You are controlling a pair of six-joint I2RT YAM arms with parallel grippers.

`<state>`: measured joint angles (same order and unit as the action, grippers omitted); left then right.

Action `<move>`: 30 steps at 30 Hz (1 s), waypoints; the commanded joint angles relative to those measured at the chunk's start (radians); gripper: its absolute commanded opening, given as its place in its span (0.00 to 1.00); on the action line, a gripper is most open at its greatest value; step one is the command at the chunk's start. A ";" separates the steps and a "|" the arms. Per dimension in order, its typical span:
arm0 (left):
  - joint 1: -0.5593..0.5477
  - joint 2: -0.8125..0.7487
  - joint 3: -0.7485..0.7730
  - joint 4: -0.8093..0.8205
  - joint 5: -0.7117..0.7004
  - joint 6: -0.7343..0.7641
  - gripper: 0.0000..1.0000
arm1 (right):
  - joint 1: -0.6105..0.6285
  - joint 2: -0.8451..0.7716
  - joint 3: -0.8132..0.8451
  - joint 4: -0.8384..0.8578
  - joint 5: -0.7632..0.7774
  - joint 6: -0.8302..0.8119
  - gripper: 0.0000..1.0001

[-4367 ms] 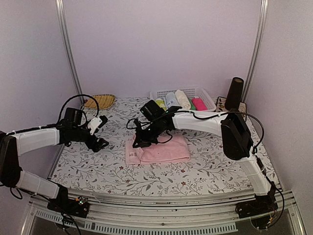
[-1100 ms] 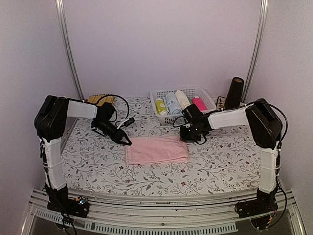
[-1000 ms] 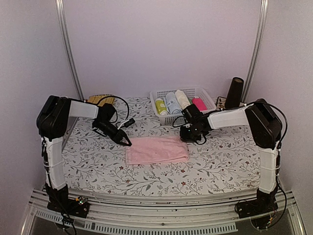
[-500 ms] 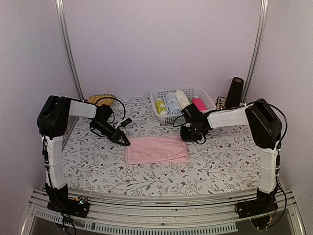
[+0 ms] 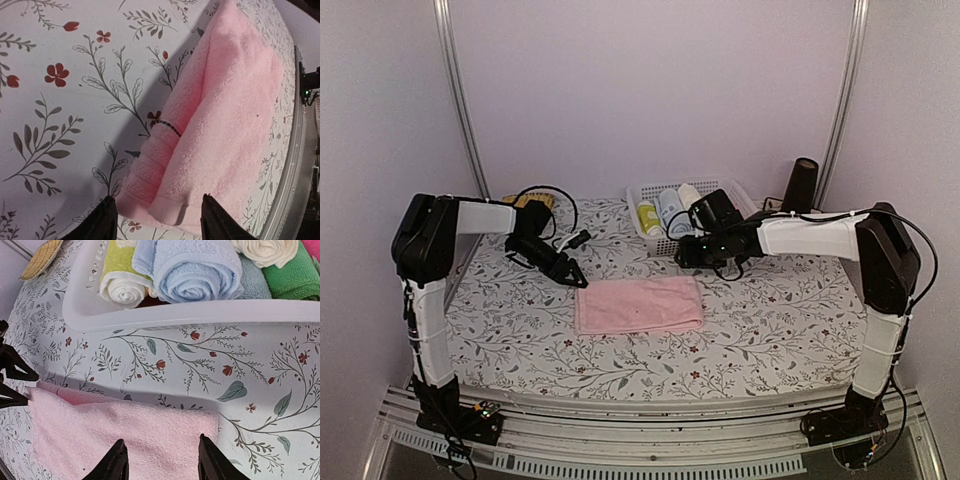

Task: Roll the towels
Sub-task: Smooth out the towel at the center of the board.

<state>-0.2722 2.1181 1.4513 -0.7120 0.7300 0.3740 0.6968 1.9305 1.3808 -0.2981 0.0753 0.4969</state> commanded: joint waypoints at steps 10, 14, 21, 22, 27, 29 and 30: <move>-0.030 -0.019 0.014 -0.011 0.053 0.074 0.49 | 0.010 0.096 0.039 0.009 -0.026 -0.007 0.49; -0.034 -0.004 0.025 -0.026 0.041 0.089 0.33 | 0.009 0.136 0.050 0.005 -0.022 -0.001 0.48; -0.033 0.000 0.013 -0.021 -0.014 0.062 0.04 | 0.008 0.179 0.072 -0.004 0.014 0.001 0.47; -0.033 -0.001 0.010 -0.018 -0.019 0.054 0.00 | 0.008 0.181 0.071 -0.005 0.019 0.001 0.46; -0.031 -0.014 -0.004 -0.013 -0.047 -0.014 0.00 | 0.007 0.201 0.075 -0.016 0.053 0.006 0.44; -0.029 -0.029 -0.017 -0.012 -0.063 -0.045 0.00 | 0.006 0.214 0.079 -0.027 0.073 0.010 0.44; -0.025 -0.036 -0.022 -0.013 -0.062 -0.056 0.00 | 0.007 0.221 0.082 -0.033 0.082 0.012 0.44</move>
<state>-0.2993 2.1086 1.4525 -0.7208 0.6968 0.3824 0.7002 2.1059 1.4357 -0.2985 0.0994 0.5003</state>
